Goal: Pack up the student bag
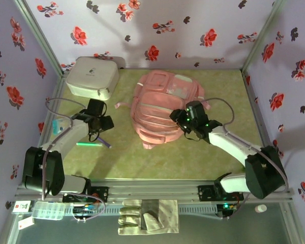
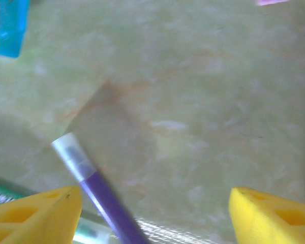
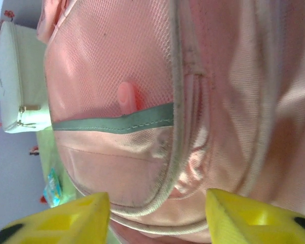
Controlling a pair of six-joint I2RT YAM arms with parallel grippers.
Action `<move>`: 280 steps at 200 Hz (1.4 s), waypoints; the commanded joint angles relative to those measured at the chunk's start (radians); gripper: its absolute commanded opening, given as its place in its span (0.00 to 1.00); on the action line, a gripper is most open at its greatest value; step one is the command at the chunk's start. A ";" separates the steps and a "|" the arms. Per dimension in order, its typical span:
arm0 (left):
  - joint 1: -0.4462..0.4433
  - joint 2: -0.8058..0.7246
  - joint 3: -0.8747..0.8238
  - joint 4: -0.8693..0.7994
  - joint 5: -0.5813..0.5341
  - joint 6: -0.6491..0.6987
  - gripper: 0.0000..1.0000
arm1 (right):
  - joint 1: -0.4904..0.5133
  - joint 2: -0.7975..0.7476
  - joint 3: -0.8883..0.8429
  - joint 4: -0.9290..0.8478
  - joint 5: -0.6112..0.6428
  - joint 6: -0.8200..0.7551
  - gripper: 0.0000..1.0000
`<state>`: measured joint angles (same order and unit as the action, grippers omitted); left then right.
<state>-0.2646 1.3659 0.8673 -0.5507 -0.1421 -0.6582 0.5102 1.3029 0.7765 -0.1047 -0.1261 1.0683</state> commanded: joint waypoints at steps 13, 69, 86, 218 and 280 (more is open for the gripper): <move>0.051 0.001 -0.035 -0.052 -0.014 -0.136 0.68 | -0.002 -0.077 0.075 -0.175 0.139 -0.158 0.65; 0.090 0.090 -0.066 0.012 -0.020 -0.184 0.53 | -0.005 -0.120 0.084 -0.218 0.218 -0.225 0.73; 0.092 0.127 -0.067 0.027 -0.023 -0.193 0.48 | -0.006 -0.117 0.082 -0.218 0.212 -0.218 0.73; 0.043 0.209 -0.086 0.094 0.033 -0.244 0.33 | -0.007 -0.068 0.107 -0.210 0.208 -0.231 0.73; 0.009 0.191 -0.066 0.098 0.011 -0.262 0.09 | -0.007 0.006 0.244 -0.326 0.223 -0.437 0.77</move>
<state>-0.2321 1.5532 0.7994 -0.4774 -0.1734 -0.9016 0.5083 1.2716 0.9409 -0.3687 0.0669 0.7769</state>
